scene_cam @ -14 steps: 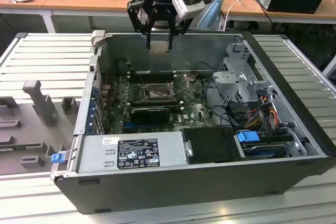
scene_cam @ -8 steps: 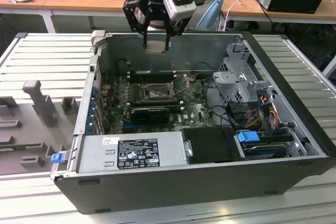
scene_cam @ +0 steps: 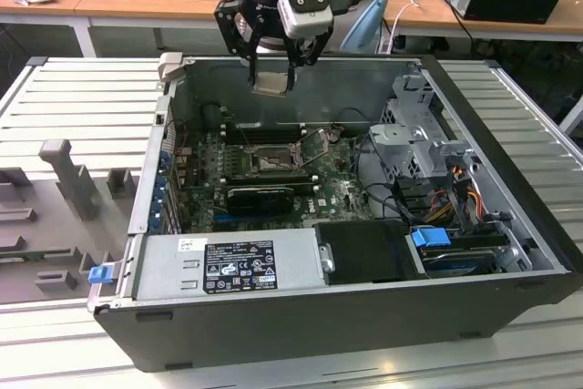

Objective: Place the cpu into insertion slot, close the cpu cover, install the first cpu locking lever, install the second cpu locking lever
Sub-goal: 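Place the cpu into insertion slot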

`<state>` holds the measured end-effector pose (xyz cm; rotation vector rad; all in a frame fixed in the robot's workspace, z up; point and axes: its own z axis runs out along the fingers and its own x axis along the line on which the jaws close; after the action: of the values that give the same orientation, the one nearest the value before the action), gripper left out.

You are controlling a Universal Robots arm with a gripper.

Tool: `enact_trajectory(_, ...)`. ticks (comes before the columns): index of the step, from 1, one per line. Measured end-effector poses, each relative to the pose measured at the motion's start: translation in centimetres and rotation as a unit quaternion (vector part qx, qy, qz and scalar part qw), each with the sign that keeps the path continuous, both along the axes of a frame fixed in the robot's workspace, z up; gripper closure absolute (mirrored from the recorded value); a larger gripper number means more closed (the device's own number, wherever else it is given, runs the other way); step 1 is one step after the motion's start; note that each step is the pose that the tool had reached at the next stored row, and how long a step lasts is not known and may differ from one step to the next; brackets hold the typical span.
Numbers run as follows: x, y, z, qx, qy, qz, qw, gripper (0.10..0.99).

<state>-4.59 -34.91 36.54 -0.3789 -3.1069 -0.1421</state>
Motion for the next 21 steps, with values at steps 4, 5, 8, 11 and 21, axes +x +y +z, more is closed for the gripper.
enact_trajectory(4, 0.0, 0.0, -0.02, 0.0, 0.0, -0.011, 0.9999, 0.561)
enact_trajectory(5, 0.0, 0.0, -0.03, 0.0001, 0.0, -0.017, 0.9999, 0.561)
enact_trajectory(8, 0.0, 0.0, -0.02, 0.0, -0.0001, -0.026, 0.9997, 0.561)
enact_trajectory(11, 0.0, 0.0, -0.02, 0.0, -0.0001, -0.032, 0.9995, 0.561)
enact_trajectory(21, 0.0, 0.0, -0.03, 0.0001, -0.0001, -0.052, 0.9986, 0.561)
